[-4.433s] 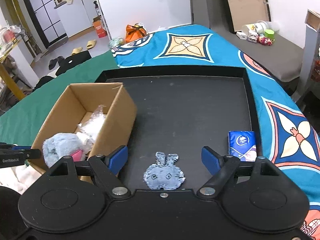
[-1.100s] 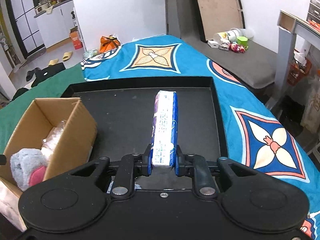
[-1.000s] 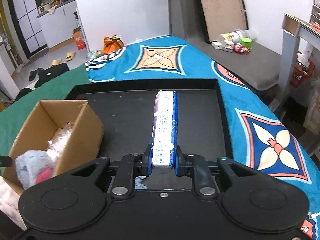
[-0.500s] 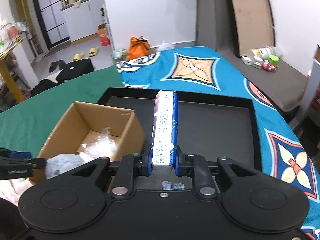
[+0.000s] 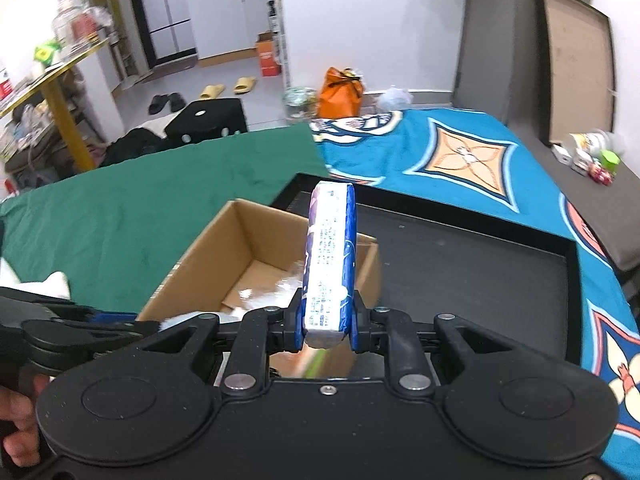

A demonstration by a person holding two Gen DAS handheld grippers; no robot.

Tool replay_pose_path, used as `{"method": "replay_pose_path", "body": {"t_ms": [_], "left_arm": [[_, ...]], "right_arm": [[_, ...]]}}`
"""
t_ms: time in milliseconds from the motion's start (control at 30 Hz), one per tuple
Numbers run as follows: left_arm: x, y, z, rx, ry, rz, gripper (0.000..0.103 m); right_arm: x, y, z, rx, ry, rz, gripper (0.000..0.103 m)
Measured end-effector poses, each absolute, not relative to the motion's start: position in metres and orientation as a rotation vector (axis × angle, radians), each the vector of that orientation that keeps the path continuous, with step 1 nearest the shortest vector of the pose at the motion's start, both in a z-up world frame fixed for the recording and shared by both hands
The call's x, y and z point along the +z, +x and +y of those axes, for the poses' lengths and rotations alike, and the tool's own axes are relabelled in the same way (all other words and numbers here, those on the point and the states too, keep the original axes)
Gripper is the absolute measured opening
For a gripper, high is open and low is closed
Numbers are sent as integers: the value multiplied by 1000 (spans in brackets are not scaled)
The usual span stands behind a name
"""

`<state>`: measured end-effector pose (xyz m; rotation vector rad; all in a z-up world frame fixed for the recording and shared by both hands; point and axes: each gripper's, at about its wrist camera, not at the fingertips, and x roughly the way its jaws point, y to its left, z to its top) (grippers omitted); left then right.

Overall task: Organize soft objects
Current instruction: 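Carry the tissue packet with the right gripper into the box and release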

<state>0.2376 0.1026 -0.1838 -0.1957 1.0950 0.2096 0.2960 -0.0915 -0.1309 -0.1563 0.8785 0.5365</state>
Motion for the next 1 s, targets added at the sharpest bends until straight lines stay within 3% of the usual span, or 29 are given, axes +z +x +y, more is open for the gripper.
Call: {"method": "replay_pose_path", "body": {"t_ms": [167, 467, 567, 633, 1000], "left_arm": [[-187, 239, 103, 213, -248, 1106, 11], [-188, 239, 111, 210, -312, 1112, 11], [-189, 238, 114, 204, -332, 1112, 11], [-189, 238, 115, 199, -338, 1112, 11], [-191, 240, 120, 180, -361, 1117, 12]], "right_arm": [[-129, 294, -73, 577, -161, 884, 20], [-130, 300, -48, 633, -118, 901, 21], [-130, 302, -43, 659, -78, 911, 29], [-132, 301, -40, 684, -77, 925, 44], [-138, 292, -53, 664, -108, 965, 44]]}}
